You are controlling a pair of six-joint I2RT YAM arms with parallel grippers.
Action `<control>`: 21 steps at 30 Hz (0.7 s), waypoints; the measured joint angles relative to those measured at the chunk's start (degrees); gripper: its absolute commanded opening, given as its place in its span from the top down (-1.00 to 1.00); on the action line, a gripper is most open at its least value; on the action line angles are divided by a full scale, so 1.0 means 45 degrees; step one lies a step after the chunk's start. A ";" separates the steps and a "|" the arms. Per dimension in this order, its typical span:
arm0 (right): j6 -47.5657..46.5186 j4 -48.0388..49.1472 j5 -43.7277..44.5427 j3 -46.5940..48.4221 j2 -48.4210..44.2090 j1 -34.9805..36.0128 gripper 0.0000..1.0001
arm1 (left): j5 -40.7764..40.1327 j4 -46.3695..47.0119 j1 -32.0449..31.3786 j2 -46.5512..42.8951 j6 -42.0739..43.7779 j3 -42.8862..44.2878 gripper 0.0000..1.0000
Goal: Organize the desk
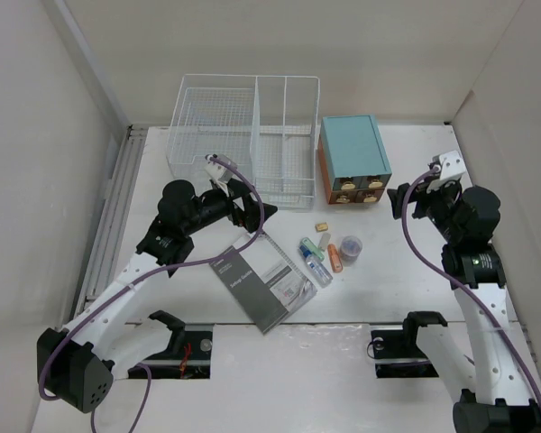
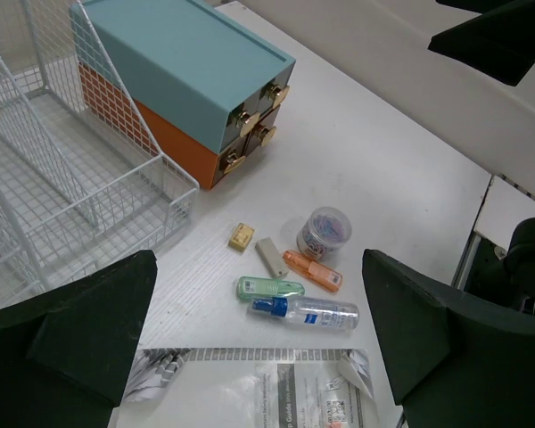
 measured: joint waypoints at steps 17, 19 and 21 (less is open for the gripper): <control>-0.2259 -0.0015 -0.1914 -0.0049 -0.1044 -0.0005 1.00 | 0.0039 0.0010 0.0000 0.0000 0.0019 0.0000 0.22; -0.2327 -0.0131 -0.2531 -0.0053 -0.0928 -0.0005 0.31 | 0.0058 -0.0010 0.0000 0.0010 0.0073 0.0000 1.00; -0.2438 -0.0403 -0.3594 -0.0049 -0.0646 -0.0010 -1.00 | 0.0024 -0.0019 -0.0015 0.0015 0.0160 0.0005 0.26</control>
